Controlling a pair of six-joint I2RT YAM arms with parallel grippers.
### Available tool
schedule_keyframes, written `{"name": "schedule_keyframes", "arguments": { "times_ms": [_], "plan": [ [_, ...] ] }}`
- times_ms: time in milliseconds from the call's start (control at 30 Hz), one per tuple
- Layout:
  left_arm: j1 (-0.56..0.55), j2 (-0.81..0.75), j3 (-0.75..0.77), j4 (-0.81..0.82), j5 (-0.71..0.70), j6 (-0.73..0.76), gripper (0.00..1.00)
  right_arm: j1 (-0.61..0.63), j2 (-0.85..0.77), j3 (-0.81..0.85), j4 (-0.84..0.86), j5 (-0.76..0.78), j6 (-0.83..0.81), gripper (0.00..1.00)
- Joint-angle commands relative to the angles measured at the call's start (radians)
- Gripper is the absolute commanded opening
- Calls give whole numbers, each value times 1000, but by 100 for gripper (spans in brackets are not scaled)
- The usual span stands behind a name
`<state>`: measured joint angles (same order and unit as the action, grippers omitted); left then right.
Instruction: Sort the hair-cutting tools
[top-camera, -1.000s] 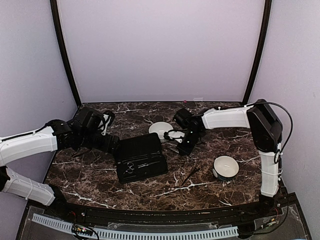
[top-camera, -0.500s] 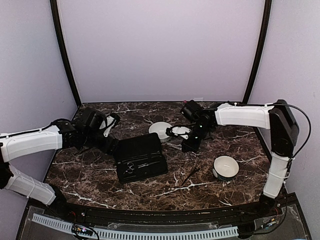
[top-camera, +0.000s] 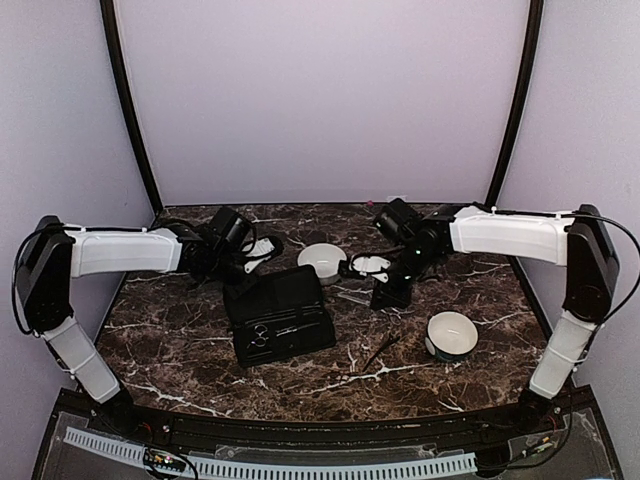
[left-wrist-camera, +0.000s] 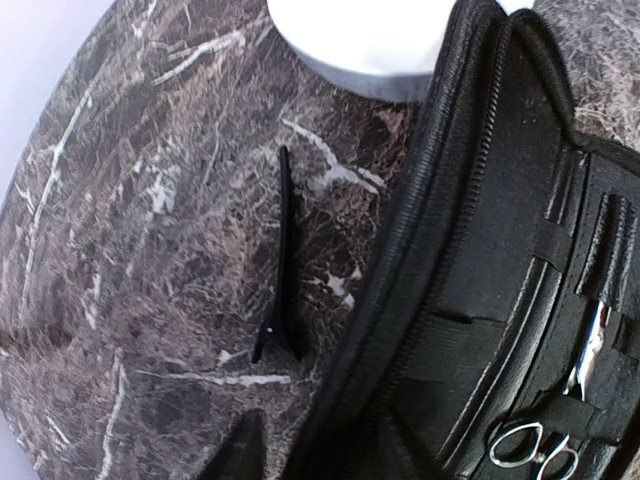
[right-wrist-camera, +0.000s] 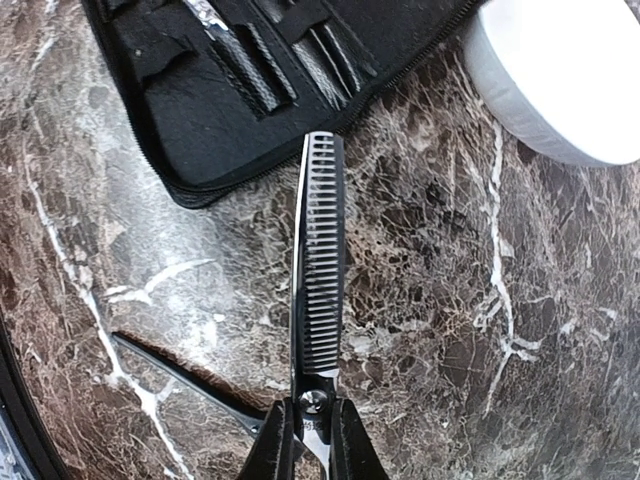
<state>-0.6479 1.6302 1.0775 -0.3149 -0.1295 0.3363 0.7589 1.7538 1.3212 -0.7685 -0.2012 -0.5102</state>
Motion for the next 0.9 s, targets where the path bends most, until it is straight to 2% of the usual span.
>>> {"name": "schedule_keyframes", "arguments": {
  "times_ms": [0,100,200,333,533,700,867],
  "plan": [
    [2,24,9,-4,-1,67,23,21,-65,-28,0,-32,-48,0],
    [-13,9,3,-5,72,71,8,33,-82,-32,-7,-12,-74,0],
    [-47,-55,-61,60,158,77,0,47,-84,-20,-32,-3,-103,0],
    [-115,-128,-137,145,255,60,0,89,-63,5,-64,31,-133,0],
    [-173,-132,-165,130,252,37,0,202,-21,15,-89,134,-216,0],
    [-194,-113,-141,122,324,17,0,237,18,44,-111,186,-257,0],
    [-194,-86,-101,102,273,-33,0,238,41,51,-110,240,-303,0]
  ]
}}
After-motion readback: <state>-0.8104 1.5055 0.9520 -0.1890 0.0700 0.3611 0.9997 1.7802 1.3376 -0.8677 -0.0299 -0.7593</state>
